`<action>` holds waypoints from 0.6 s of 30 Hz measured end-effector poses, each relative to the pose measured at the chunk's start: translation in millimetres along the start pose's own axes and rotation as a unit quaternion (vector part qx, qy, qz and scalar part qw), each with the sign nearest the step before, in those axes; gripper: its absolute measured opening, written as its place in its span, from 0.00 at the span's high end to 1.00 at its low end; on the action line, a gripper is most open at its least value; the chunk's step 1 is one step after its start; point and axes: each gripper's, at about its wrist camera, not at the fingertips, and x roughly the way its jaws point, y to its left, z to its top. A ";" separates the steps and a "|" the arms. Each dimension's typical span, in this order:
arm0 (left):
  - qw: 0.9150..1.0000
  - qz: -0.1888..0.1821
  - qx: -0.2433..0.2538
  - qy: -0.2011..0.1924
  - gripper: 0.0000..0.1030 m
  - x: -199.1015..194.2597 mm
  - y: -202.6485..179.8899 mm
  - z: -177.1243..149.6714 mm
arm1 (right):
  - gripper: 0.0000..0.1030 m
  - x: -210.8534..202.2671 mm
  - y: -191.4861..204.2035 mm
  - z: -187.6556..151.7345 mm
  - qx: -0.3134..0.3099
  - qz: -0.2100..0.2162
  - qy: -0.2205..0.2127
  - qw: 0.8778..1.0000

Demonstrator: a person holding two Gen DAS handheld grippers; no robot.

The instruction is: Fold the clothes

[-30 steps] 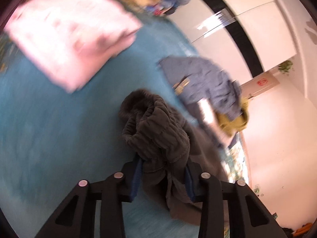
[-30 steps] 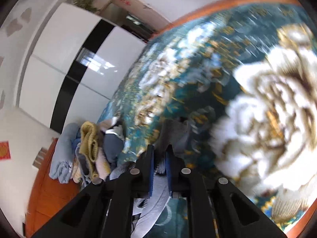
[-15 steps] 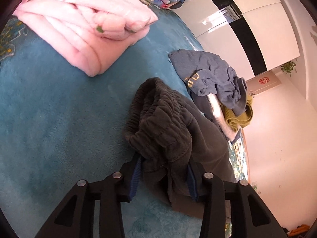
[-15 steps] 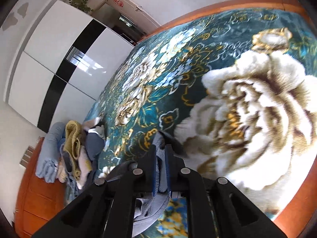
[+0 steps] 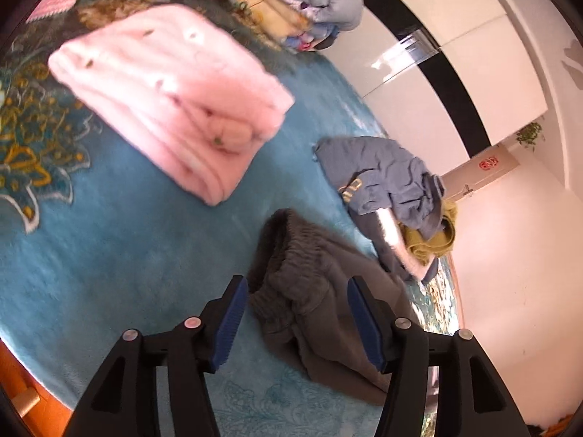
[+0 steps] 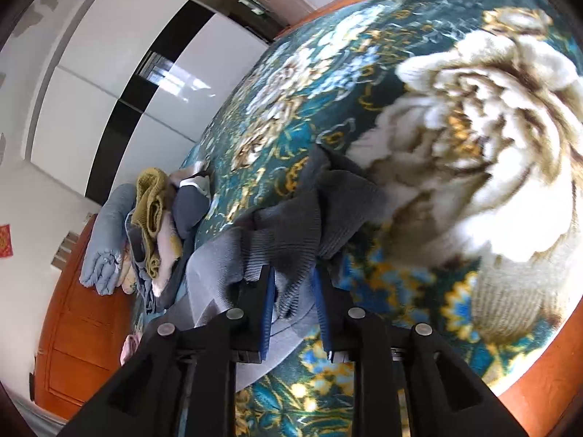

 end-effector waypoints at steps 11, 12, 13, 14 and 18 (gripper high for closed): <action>0.993 -0.056 0.087 0.062 0.39 34.8 -66.7 -21.0 | 0.92 -6.4 55.4 9.0 -0.094 -0.087 -0.017 0.992; 0.992 -0.059 0.093 0.068 0.39 38.6 -71.4 -23.5 | 0.92 -6.9 65.1 10.9 -0.114 -0.097 -0.015 0.989; 0.991 -0.062 0.097 0.074 0.39 42.0 -75.3 -26.4 | 0.92 -5.7 69.4 12.5 -0.126 -0.105 -0.009 0.986; 0.990 -0.064 0.102 0.080 0.39 44.8 -78.3 -30.0 | 0.92 -4.4 73.6 14.2 -0.138 -0.113 -0.004 0.984; 0.988 -0.062 0.110 0.092 0.39 51.8 -80.7 -36.8 | 0.88 6.9 55.2 9.6 -0.132 -0.115 0.037 0.984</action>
